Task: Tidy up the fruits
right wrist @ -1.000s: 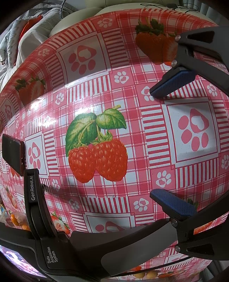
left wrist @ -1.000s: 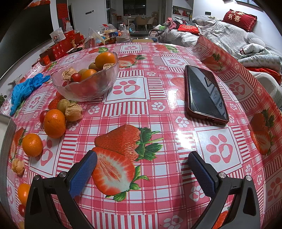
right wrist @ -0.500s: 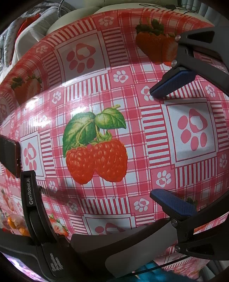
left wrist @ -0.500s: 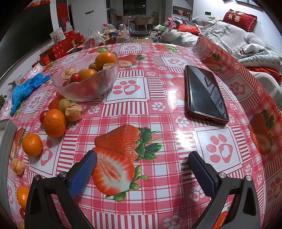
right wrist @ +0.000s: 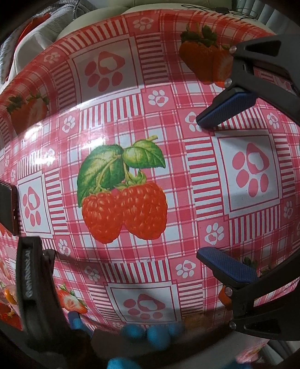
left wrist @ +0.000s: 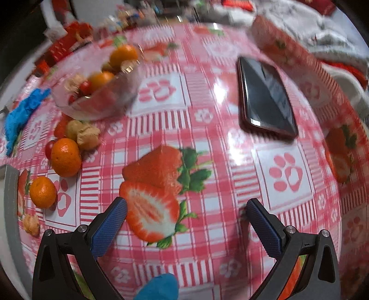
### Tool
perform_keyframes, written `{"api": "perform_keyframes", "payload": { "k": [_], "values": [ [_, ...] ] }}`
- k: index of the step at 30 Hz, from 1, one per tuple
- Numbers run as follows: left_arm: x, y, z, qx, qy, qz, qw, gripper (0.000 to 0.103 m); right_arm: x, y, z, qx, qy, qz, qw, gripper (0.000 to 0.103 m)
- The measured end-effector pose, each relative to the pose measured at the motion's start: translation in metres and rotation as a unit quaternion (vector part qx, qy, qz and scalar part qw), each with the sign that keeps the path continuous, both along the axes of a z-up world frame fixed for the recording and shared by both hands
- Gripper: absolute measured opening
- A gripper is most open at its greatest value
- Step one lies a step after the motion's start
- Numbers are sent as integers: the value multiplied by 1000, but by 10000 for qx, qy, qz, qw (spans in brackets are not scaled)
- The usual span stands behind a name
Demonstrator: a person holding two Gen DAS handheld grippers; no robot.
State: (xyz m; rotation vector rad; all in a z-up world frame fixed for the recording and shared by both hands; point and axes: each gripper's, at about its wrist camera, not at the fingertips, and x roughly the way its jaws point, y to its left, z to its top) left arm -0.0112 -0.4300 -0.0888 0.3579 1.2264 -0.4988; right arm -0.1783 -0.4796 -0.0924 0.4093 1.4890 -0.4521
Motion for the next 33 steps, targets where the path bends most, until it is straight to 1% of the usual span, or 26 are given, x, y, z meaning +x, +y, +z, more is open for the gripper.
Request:
{"api": "perform_keyframes", "payload": {
  "k": [1, 2, 3, 5, 7, 8, 9, 10, 12, 13, 14, 17, 19, 22, 23, 26, 27, 28, 29, 31, 32, 33],
  "values": [
    [2, -1, 1, 115, 257, -167, 9995, 103, 0, 0, 0, 6, 2, 2, 10000, 103],
    [4, 2, 3, 132, 422, -248, 9987, 103, -2, 0, -2, 19, 13, 4, 10000, 103],
    [3, 8, 9, 108, 496, -244, 9984, 103, -1, 0, -3, 32, 28, 11, 10000, 103],
    [0, 31, 28, 3, 395, -172, 9991, 103, 1, -2, -4, 78, 109, 37, 9999, 103],
    [-9, 63, 51, -95, 264, -138, 9995, 103, 5, -3, -5, 111, 241, 73, 9996, 103],
    [-13, 80, 58, -93, 254, -127, 9996, 103, 7, -2, -5, 152, 296, 58, 9994, 103],
    [-17, 99, 63, -44, 277, -122, 9995, 103, 8, 0, -2, 212, 239, 14, 9995, 103],
    [-24, 123, 67, 91, 295, -80, 9995, 103, 9, 3, 2, 259, 119, -6, 9996, 103],
    [-31, 157, 66, 349, 325, 62, 9988, 103, 12, 19, 13, 388, -181, 109, 9990, 103],
    [-37, 180, 62, 487, 400, 172, 9979, 103, 14, 29, 17, 408, -254, 213, 9986, 103],
    [-39, 194, 57, 584, 490, 255, 9968, 103, 17, 41, 20, 429, -330, 358, 9979, 103],
    [-48, 222, 35, 860, 820, 488, 9917, 103, 27, 71, 21, 569, -399, 726, 9949, 103],
    [-51, 238, 25, 896, 876, 636, 9901, 103, 35, 86, 18, 596, -364, 935, 9932, 103],
    [-50, 251, 9, 985, 992, 712, 9876, 103, 46, 107, 14, 623, -374, 1203, 9901, 103],
    [-50, 254, 5, 1002, 1017, 719, 9871, 103, 50, 113, 12, 605, -361, 1281, 9893, 103],
    [-47, 259, -2, 798, 1031, 709, 9889, 103, 61, 125, 6, 615, -315, 1380, 9880, 99],
    [-48, 260, -4, 766, 1035, 686, 9893, 103, 63, 129, 4, 633, -294, 1407, 9876, 96],
    [-46, 262, -5, 703, 1065, 680, 9895, 103, 68, 132, 2, 637, -270, 1442, 9871, 90],
    [-44, 265, -6, 622, 1097, 737, 9893, 103, 72, 140, 2, 519, -212, 1508, 9870, 90],
    [-44, 266, -4, 603, 1051, 759, 9897, 103, 74, 143, 2, 445, -214, 1521, 9871, 82],
    [-41, 268, -4, 607, 1060, 758, 9896, 103, 75, 146, 1, 402, -173, 1523, 9874, 81],
    [-39, 269, -5, 638, 1104, 754, 9890, 103, 76, 148, 2, 333, -129, 1534, 9875, 76]
  ]
}}
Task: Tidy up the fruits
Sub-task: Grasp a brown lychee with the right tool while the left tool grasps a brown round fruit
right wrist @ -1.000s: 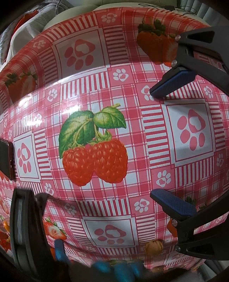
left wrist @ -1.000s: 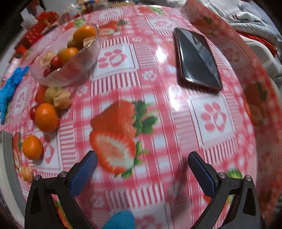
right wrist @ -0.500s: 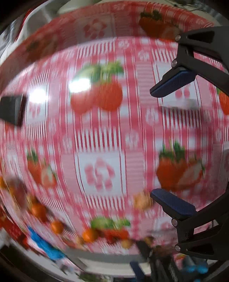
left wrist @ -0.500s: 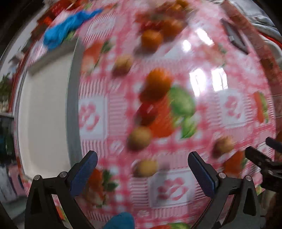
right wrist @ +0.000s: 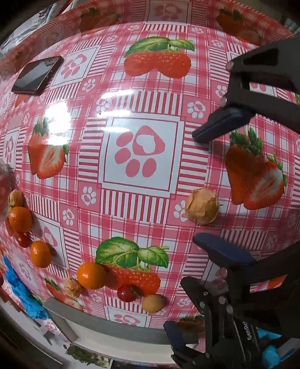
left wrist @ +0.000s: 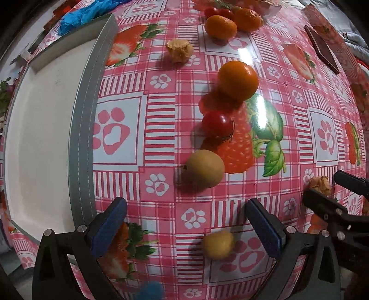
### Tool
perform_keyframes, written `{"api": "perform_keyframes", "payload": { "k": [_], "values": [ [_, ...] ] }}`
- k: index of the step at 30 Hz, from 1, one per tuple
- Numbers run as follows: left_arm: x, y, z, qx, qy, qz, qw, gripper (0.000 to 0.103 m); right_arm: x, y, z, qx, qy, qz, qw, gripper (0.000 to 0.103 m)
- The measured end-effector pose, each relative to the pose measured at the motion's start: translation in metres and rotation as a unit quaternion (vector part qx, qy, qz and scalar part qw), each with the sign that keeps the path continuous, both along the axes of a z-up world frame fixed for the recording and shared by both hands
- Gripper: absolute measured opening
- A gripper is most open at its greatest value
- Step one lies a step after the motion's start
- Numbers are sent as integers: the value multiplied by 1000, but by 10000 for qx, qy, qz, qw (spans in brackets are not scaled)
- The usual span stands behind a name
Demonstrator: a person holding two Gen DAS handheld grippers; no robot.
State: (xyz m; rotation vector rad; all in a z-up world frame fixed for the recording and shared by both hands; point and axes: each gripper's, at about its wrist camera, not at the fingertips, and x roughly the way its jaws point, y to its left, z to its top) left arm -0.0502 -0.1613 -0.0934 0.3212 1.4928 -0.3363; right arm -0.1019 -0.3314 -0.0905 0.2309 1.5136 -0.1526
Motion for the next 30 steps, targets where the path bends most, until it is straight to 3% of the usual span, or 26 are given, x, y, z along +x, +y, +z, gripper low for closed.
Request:
{"api": "perform_keyframes", "payload": {
  "k": [2, 4, 8, 11, 13, 14, 17, 23, 30],
  "values": [
    [9, -9, 0, 141, 271, 9, 9995, 103, 5, 1, 5, -69, -21, 68, 10000, 61],
    [11, -20, -7, 276, 409, -23, 9988, 103, 10, 1, 9, 8, -33, 113, 9999, 27],
    [-1, -15, -1, 261, 400, -103, 9988, 102, 16, -7, 15, 298, -69, -59, 9995, 27],
    [-13, -13, 2, 287, 357, -322, 9984, 78, 10, -8, 22, 425, -126, -104, 9990, 27],
    [-16, -13, 3, 266, 357, -372, 9983, 74, 5, -11, 26, 469, -131, -115, 9987, 27],
    [-16, -13, 4, 205, 377, -374, 9984, 68, 2, -11, 28, 485, -130, -123, 9987, 27],
    [-21, -20, 11, 117, 304, -609, 9976, 29, -15, -17, 34, 632, -166, -225, 9976, 27],
    [-23, -28, 38, -163, 376, -751, 9963, 29, -30, -41, 56, 829, -236, -497, 9950, 27],
    [-14, -3, 83, -277, 314, -559, 9976, 29, -50, -60, 81, 987, -315, -500, 9934, 27]
  ]
}}
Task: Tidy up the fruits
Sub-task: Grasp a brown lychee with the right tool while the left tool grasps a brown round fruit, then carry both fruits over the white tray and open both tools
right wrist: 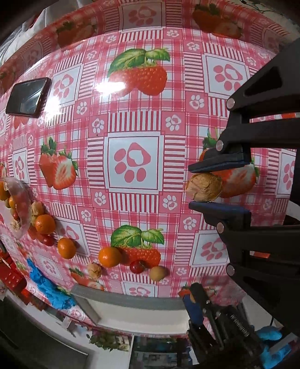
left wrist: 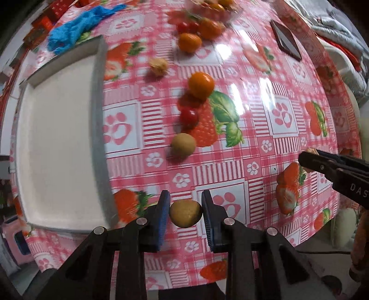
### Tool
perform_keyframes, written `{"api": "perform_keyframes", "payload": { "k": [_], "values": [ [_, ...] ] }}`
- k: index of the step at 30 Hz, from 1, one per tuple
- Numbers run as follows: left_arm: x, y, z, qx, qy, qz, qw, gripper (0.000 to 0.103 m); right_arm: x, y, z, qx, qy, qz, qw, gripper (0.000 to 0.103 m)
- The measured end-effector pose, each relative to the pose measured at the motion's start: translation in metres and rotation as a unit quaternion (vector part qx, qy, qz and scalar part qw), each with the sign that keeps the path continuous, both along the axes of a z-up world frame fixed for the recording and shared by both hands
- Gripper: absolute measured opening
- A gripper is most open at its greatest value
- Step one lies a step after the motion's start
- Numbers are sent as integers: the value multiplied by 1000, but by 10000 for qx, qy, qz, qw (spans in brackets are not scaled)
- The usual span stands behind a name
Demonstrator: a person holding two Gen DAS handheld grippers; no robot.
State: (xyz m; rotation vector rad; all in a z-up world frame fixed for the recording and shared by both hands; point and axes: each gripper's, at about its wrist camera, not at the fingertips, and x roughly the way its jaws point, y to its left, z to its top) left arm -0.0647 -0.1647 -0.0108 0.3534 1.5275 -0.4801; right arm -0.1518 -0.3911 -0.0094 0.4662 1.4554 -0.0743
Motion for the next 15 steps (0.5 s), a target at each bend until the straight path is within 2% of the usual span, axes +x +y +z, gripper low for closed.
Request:
{"api": "perform_keyframes", "payload": {
  "k": [5, 8, 11, 15],
  "values": [
    [6, 37, 27, 62, -182, 381, 9991, 29, 9, 5, 12, 95, -78, 219, 9997, 27],
    [10, 63, 40, 71, -309, 833, 9960, 29, 27, 20, 16, 150, -107, 433, 9989, 27],
    [11, 73, 41, 1, -518, 1172, 9918, 29, 48, 44, 22, 122, -188, 791, 9966, 27],
    [28, 106, 46, -58, -676, 1466, 9869, 29, 70, 75, 37, 78, -394, 1016, 9940, 27]
  ]
}}
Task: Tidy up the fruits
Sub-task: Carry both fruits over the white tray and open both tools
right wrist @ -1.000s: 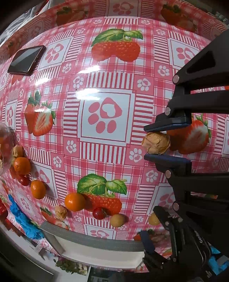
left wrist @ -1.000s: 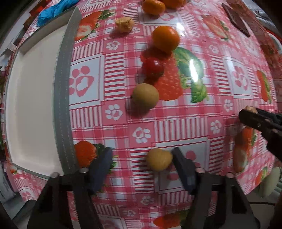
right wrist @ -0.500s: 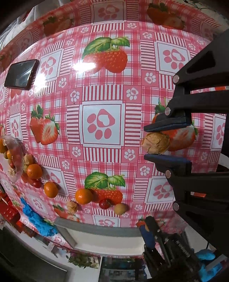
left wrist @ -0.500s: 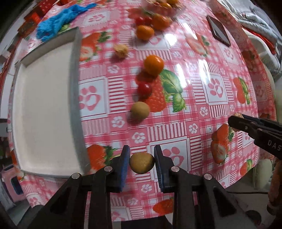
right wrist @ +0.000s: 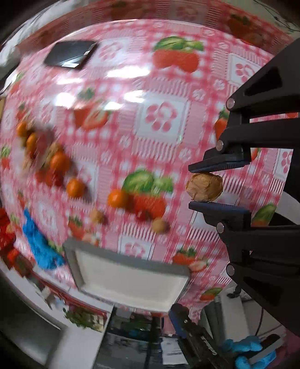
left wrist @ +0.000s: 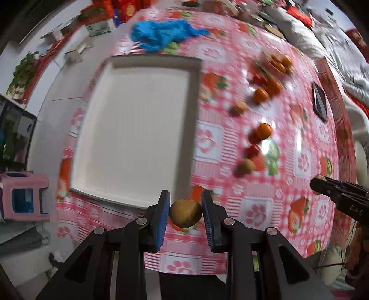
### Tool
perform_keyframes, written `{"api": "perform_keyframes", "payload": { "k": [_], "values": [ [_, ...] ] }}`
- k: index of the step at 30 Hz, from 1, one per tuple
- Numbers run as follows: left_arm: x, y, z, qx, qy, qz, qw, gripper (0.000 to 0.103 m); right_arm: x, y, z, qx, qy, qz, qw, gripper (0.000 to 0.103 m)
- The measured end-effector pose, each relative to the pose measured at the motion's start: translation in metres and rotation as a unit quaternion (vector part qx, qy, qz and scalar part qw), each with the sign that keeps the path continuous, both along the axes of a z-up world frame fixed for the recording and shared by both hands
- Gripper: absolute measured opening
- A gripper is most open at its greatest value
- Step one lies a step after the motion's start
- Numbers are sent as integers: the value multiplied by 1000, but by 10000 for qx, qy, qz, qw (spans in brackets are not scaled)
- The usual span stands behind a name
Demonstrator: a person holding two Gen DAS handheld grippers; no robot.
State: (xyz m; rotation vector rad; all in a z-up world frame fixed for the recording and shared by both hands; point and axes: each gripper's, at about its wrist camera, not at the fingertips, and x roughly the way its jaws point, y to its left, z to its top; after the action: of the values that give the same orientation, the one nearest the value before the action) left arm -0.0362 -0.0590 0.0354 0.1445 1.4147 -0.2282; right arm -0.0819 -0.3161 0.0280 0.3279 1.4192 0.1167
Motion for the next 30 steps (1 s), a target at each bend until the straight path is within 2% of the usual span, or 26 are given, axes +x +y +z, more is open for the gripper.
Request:
{"api": "perform_keyframes", "payload": {
  "k": [7, 16, 22, 28, 29, 30],
  "values": [
    [37, 45, -8, 170, -49, -266, 9995, 29, 41, 71, 3, 62, -26, 26, 10000, 27],
    [65, 75, -48, 267, 330, -614, 9972, 29, 82, 170, -27, 108, 342, 507, 9981, 27],
    [71, 80, -69, 281, 559, -702, 9956, 29, 95, 197, -50, 120, 619, 619, 9961, 27],
    [71, 81, -70, 206, 558, -731, 9956, 30, 102, 216, -63, 101, 868, 889, 9922, 28],
    [71, 81, -70, 205, 569, -745, 9954, 32, 103, 218, -64, 76, 891, 953, 9914, 28],
    [69, 81, -70, 200, 589, -744, 9953, 47, 104, 220, -63, 26, 917, 1012, 9906, 29]
  ]
}}
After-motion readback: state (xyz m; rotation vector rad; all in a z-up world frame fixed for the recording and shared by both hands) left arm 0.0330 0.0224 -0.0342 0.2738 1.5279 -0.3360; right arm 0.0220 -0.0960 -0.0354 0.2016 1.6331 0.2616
